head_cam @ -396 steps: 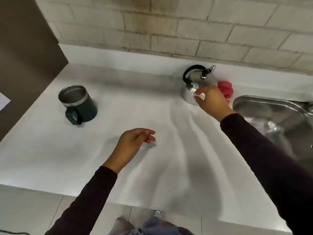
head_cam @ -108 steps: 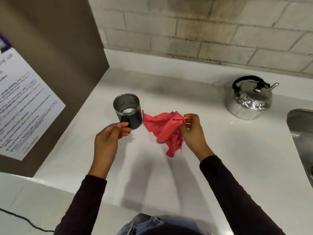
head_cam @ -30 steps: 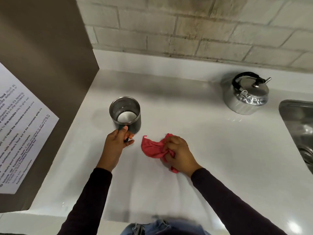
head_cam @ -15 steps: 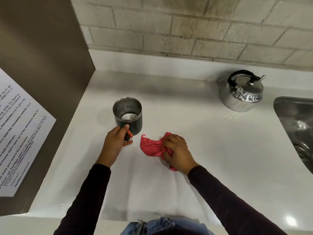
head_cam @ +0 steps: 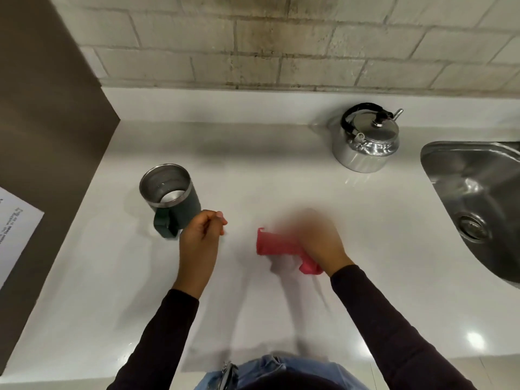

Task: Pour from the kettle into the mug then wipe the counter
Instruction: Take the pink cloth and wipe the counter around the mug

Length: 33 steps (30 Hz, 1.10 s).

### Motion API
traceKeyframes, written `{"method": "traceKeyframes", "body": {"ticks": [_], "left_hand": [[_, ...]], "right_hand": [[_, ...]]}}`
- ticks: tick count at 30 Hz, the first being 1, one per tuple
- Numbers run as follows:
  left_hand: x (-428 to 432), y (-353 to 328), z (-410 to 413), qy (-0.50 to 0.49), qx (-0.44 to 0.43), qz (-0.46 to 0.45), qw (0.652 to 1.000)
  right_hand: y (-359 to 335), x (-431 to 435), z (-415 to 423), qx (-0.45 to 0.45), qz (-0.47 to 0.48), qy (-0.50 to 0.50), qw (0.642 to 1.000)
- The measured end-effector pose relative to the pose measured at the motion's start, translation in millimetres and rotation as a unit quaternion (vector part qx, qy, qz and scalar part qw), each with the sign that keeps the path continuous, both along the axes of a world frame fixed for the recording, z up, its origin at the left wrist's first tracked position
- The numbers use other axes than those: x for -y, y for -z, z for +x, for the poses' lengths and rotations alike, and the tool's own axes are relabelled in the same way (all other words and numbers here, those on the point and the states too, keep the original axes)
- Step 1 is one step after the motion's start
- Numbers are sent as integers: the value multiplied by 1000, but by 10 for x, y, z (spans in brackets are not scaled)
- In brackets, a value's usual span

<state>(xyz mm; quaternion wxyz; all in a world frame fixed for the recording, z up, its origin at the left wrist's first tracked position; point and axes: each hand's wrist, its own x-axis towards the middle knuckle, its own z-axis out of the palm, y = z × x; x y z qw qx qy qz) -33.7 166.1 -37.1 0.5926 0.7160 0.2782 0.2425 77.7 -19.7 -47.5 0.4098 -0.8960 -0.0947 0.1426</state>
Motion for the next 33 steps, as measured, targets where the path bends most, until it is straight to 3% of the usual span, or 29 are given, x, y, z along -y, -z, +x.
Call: {"method": "traceKeyframes", "body": {"ticks": [6,18,23,28,31,33], "left_hand": [[678,-42,558,91,-5,-11,996],[1845,33,1622,171,-29,-7,985],[1958,7,1864,144,-45,7,989],[1936,-45,1899,110,-50,23,992],[1896,-44,1823,93,-54,10,994],[1873,-48,1765,89,-54,1,995]], "right_hand": [[-238,875,599,-70,112,155,979],[-601,2091,2425,9,170,246,954],[-628,1948,3247,33,127,268,955],[-191,1685,3531,-51,16,144,988],[-29,1630,3460,43,-147,87,984],[-19,1642,3451,64,-203,78,974]]}}
